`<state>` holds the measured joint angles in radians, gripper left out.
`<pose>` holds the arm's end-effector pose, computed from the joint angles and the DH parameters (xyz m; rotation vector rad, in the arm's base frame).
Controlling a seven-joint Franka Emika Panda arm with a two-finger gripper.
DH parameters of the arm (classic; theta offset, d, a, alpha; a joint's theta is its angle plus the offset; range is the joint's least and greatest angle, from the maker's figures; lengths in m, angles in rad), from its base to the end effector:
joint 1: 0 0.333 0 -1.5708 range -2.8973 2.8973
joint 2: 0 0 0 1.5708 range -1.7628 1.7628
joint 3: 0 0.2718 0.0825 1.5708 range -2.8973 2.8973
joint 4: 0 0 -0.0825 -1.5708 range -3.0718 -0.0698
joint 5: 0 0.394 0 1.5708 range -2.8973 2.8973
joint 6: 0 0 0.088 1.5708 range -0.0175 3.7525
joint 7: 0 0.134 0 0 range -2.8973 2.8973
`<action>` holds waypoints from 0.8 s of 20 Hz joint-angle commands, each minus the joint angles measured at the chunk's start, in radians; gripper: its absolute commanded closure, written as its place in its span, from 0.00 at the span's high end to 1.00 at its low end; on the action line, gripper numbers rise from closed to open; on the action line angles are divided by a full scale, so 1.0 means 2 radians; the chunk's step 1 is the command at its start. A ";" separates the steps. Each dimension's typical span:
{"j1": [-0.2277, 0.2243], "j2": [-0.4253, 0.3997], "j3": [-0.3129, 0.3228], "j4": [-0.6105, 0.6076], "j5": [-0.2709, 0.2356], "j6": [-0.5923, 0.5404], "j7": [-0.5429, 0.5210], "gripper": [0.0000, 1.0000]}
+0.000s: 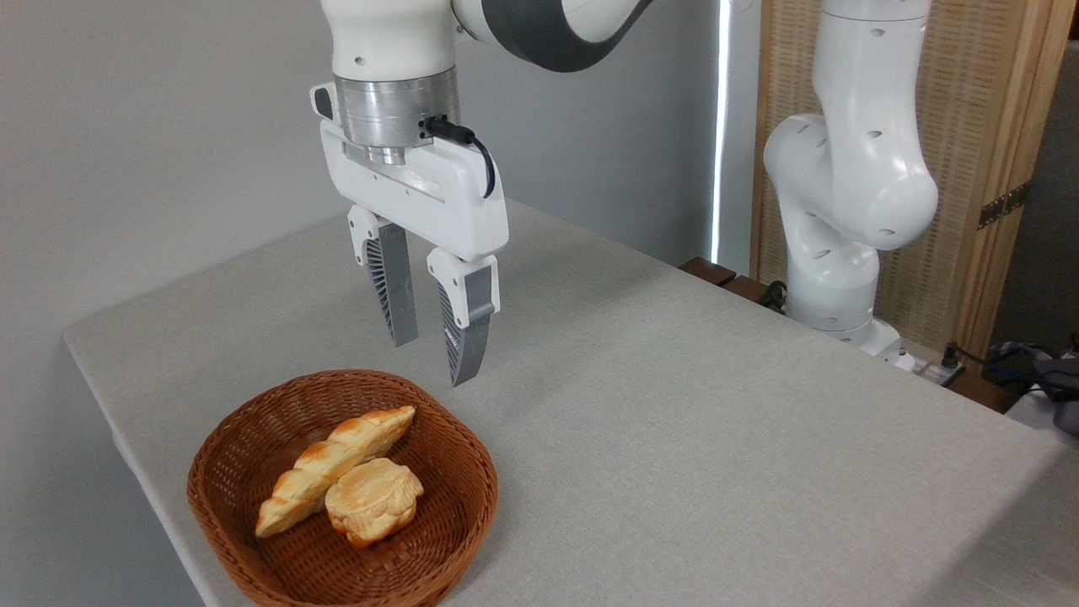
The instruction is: Put bread into the basket
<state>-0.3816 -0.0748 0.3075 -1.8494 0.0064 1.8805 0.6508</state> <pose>0.5654 -0.0383 0.4853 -2.9204 1.1096 -0.1608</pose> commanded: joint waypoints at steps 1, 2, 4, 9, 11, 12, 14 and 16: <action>-0.003 0.001 0.005 0.005 -0.028 -0.008 0.004 1.00; -0.003 0.001 0.005 0.005 -0.028 -0.009 0.004 1.00; -0.003 0.001 0.007 0.005 -0.029 -0.008 0.004 1.00; 0.059 0.001 -0.042 0.005 -0.028 -0.006 0.011 1.00; 0.109 0.001 -0.085 0.005 -0.031 -0.006 0.011 1.00; 0.124 0.000 -0.098 0.005 -0.031 -0.007 0.011 1.00; 0.155 0.000 -0.125 0.005 -0.032 -0.007 0.011 1.00; 0.182 0.000 -0.151 0.005 -0.032 -0.006 0.011 1.00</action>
<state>-0.1044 -0.0735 0.0839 -1.8493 -0.0342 1.8806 0.6517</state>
